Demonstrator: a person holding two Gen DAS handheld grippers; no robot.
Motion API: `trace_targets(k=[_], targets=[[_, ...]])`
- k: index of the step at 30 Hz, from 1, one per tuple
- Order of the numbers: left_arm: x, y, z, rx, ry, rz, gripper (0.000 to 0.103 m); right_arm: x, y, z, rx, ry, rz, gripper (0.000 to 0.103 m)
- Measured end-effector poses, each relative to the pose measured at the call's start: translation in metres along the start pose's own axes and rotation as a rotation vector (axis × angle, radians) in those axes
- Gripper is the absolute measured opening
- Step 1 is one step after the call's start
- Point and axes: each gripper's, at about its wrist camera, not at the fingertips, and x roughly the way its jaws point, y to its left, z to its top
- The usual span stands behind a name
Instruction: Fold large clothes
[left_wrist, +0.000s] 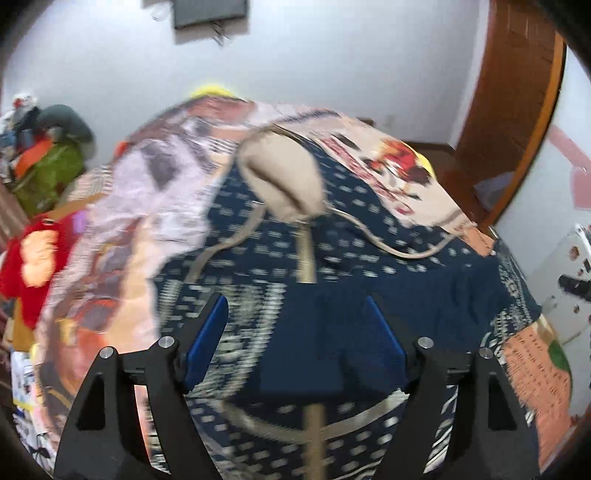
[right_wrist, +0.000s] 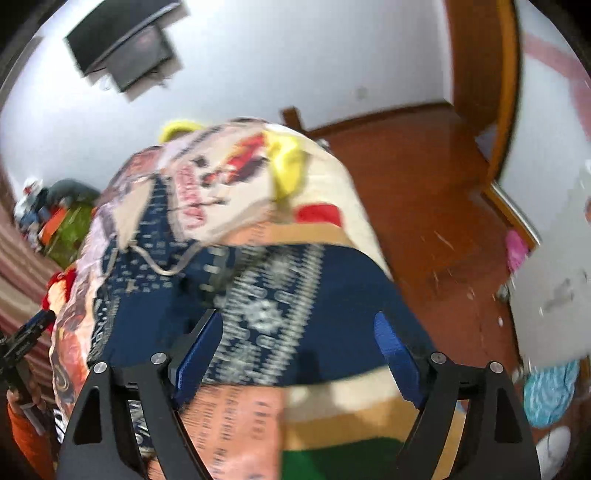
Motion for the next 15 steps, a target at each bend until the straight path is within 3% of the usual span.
trace_targets(k=[9, 15], targets=[[0.087, -0.053, -0.007, 0.015, 0.235, -0.101, 0.076, 0.057, -0.079, -0.028, 0.286, 0.184, 0.093, 0.083], [0.109, -0.064, -0.011, 0.017, 0.286, -0.114, 0.076, 0.076, -0.084, -0.025, 0.328, 0.174, 0.116, 0.083]])
